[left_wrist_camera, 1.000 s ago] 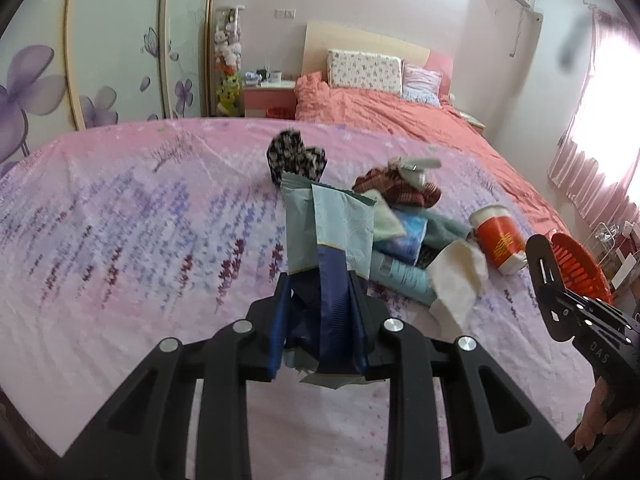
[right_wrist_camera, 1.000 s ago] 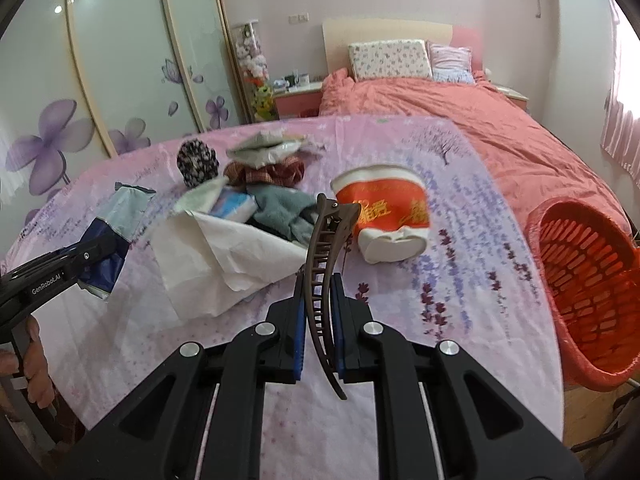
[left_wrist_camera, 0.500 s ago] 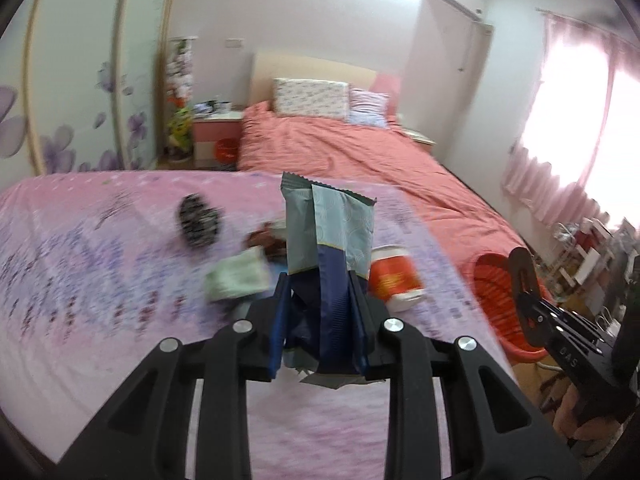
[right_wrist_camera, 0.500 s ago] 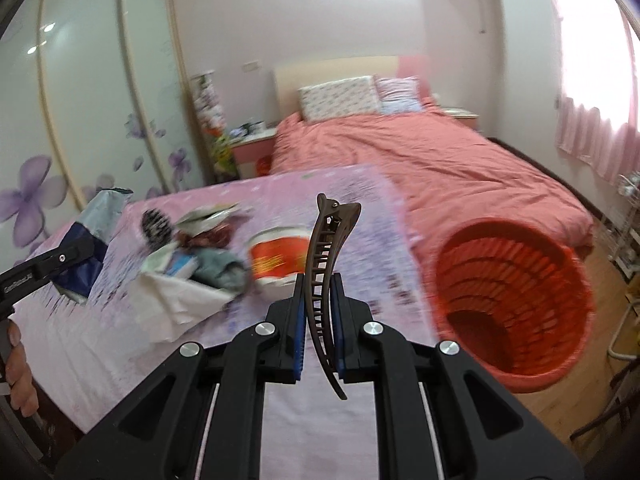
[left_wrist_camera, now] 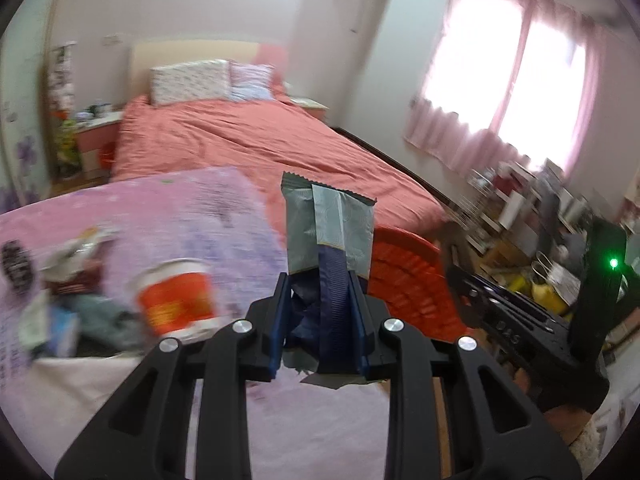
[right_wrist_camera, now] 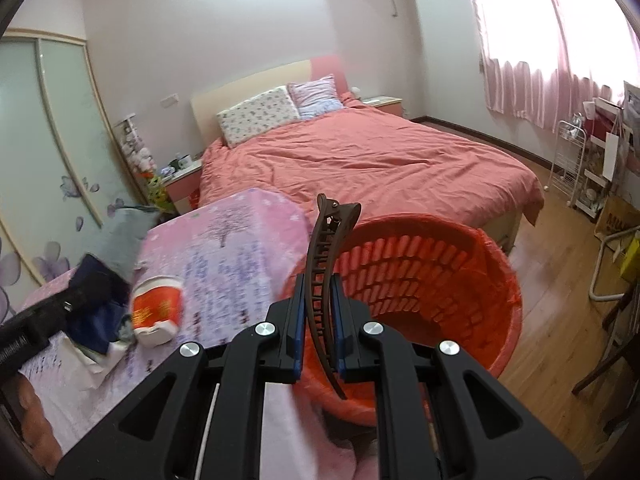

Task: Collect trash
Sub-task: 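Carry both held items over the orange basket and open both tools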

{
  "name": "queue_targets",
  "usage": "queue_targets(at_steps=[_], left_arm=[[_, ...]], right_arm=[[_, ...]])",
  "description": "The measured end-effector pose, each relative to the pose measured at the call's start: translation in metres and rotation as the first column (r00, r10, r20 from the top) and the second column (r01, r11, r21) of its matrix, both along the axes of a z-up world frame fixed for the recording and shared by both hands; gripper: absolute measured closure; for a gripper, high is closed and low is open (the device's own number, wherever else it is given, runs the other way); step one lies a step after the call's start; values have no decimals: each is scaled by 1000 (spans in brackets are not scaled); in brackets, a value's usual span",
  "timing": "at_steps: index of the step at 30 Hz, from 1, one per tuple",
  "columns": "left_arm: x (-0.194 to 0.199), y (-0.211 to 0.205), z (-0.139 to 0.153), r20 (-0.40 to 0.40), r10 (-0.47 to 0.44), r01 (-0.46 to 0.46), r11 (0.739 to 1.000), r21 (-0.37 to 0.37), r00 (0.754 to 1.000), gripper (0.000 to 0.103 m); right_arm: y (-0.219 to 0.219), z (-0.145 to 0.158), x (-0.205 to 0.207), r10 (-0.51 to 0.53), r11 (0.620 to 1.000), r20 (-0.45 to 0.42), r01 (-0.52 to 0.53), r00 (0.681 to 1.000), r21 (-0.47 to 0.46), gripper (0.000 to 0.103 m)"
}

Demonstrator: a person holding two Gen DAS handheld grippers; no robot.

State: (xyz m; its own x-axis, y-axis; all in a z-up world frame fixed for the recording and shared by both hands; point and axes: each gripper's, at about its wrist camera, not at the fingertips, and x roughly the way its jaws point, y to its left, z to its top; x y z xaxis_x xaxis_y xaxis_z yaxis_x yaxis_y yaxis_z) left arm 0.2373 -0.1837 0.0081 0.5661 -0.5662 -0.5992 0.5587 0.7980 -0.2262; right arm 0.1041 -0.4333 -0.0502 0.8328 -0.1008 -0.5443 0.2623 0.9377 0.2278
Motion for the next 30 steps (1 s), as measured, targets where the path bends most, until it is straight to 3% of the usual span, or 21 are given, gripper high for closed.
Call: queue_targets(at_steps=[7, 9, 10, 12, 14, 24, 30], left_arm=[[23, -68, -30, -49, -71, 72, 997, 23, 996, 73], [32, -78, -38, -53, -62, 64, 997, 40, 997, 61], [34, -80, -41, -55, -56, 59, 997, 48, 997, 58], [41, -81, -47, -65, -45, 49, 996, 68, 997, 53], [43, -78, -53, -74, -33, 40, 995, 89, 997, 52], [20, 3, -49, -20, 66, -62, 985, 159, 998, 43], [11, 81, -45, 12, 211, -210, 960, 183, 977, 34]], right_arm=[[-38, -14, 16, -35, 997, -11, 35, 999, 66, 91], [-43, -16, 21, -44, 996, -23, 45, 999, 75, 90], [-48, -22, 23, -65, 995, -28, 67, 997, 70, 87], [-49, -28, 23, -82, 994, -44, 85, 996, 67, 60], [-49, -33, 19, -95, 992, -56, 99, 994, 73, 56], [-7, -25, 10, -52, 998, -93, 54, 994, 18, 55], [41, -21, 12, 43, 999, -105, -45, 994, -12, 51]])
